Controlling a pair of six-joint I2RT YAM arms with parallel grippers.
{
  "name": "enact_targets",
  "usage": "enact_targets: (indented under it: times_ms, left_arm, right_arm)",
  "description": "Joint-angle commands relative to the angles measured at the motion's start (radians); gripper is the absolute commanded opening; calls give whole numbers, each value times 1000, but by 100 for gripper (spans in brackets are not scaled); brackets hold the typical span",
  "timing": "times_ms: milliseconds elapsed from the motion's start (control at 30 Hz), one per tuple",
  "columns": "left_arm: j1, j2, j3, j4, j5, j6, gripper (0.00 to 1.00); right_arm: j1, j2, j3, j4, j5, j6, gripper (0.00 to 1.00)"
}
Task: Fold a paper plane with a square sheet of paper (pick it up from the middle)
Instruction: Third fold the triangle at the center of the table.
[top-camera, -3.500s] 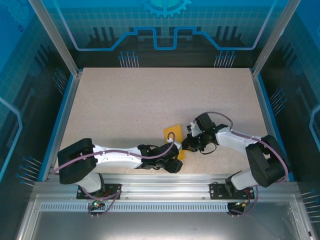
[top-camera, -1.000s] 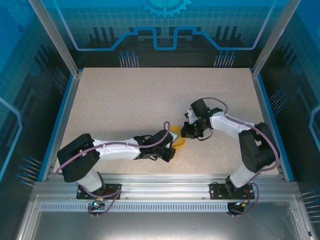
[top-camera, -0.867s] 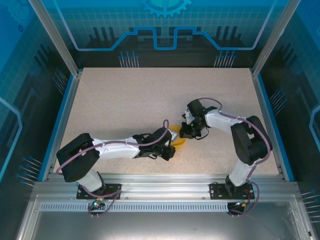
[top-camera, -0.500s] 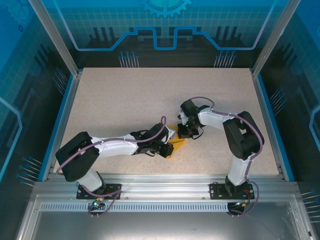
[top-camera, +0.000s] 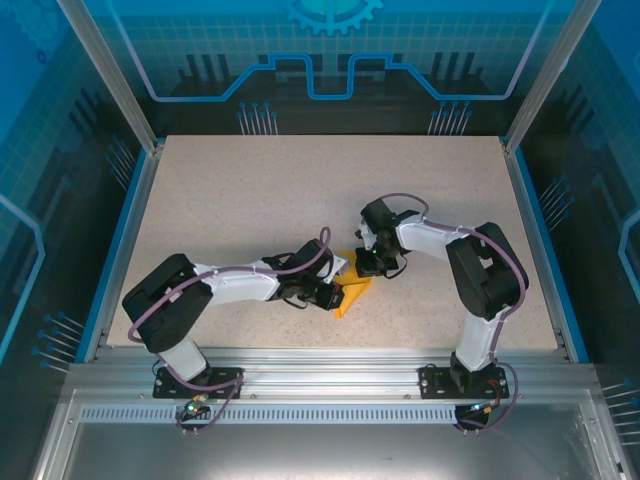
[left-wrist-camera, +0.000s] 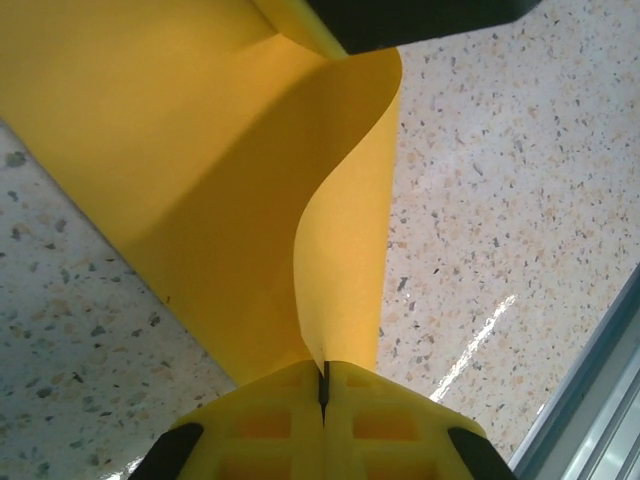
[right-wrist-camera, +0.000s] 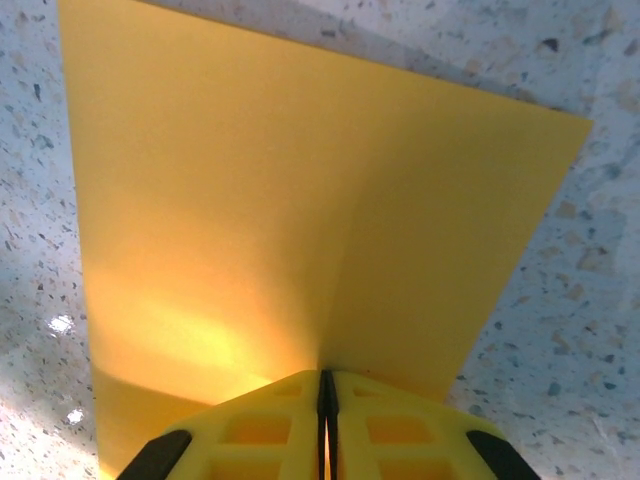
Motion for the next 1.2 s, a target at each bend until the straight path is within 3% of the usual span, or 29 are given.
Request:
enact_targets:
  times_ms: [0,1167]
  left_arm:
    - [25,-2,25,-11,41,36,0]
    - [88,110,78,-39,109,111,0]
  right_arm:
    - [9,9,30,-43,-6,-13,12]
    - [8,44,71,-78,-1,-11,13]
